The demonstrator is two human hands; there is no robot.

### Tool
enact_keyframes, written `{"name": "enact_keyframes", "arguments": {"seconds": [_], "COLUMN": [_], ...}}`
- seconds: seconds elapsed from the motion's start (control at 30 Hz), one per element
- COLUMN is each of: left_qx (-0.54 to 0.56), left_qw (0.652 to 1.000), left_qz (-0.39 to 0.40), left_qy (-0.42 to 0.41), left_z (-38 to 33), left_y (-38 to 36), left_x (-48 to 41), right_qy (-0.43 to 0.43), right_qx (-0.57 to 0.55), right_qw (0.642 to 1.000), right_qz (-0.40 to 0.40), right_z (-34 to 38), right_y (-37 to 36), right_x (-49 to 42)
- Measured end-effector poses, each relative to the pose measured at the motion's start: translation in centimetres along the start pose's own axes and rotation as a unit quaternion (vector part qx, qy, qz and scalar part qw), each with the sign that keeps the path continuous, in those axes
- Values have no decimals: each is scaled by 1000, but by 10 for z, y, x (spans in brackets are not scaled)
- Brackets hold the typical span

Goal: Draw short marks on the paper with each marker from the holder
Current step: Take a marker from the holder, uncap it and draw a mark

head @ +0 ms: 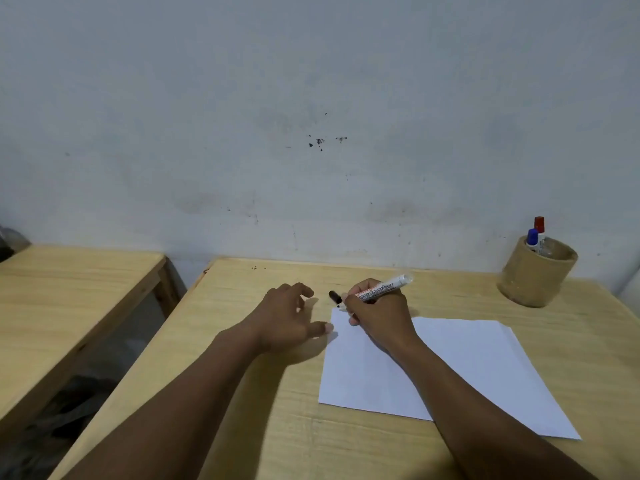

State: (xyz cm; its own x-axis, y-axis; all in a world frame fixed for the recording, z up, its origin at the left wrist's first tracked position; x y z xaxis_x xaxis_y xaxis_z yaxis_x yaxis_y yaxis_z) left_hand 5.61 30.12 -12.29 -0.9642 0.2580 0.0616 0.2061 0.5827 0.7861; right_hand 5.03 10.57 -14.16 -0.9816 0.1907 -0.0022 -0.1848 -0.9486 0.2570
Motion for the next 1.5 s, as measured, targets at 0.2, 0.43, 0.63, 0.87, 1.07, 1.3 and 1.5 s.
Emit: {"name": "enact_keyframes", "arguments": {"seconds": [0.2,0.43,0.63,0.87,1.07,1.3,1.5], "left_qx": [-39,-43,-38,-41,-22,56,24], "left_qw": [998,997,998,998,999,998,996], "left_qz": [-54,-62,-48,-42,-18,-29,-80], "left_qy": [-18,-16,-7,-3,15,29,-5], "left_z": [2,3,4,2,5,-9,-32], "left_y": [-19,-21,-20,-20,-18,-10,-12], "left_x": [13,12,10,9,3,-42,-79], "right_qy": [4,25,36,0,-93,-135,-120], "right_qx": [2,25,46,-1,-161,-240,-201], "right_qw": [1000,999,998,999,982,960,972], "right_qz": [8,19,25,44,-21,-46,9], "right_z": [-3,-2,-1,-3,3,11,14], "right_y": [-3,-5,-6,-5,17,43,52], "right_x": [-2,-2,-1,-4,-9,-22,-32]}}
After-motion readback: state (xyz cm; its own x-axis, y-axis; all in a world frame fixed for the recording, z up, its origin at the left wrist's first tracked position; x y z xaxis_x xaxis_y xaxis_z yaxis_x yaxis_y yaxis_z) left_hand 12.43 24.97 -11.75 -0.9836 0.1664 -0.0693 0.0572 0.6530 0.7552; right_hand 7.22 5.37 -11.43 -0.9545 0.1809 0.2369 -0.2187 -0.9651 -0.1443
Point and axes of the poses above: each hand's wrist, its own x-axis away from the middle knuckle, its own y-axis out of the back of the hand, z = x × y, the point moved 6 cm from there along -x, towards the middle knuckle, and after that the axes turned 5 degrees about x, right-handed, at the moved point
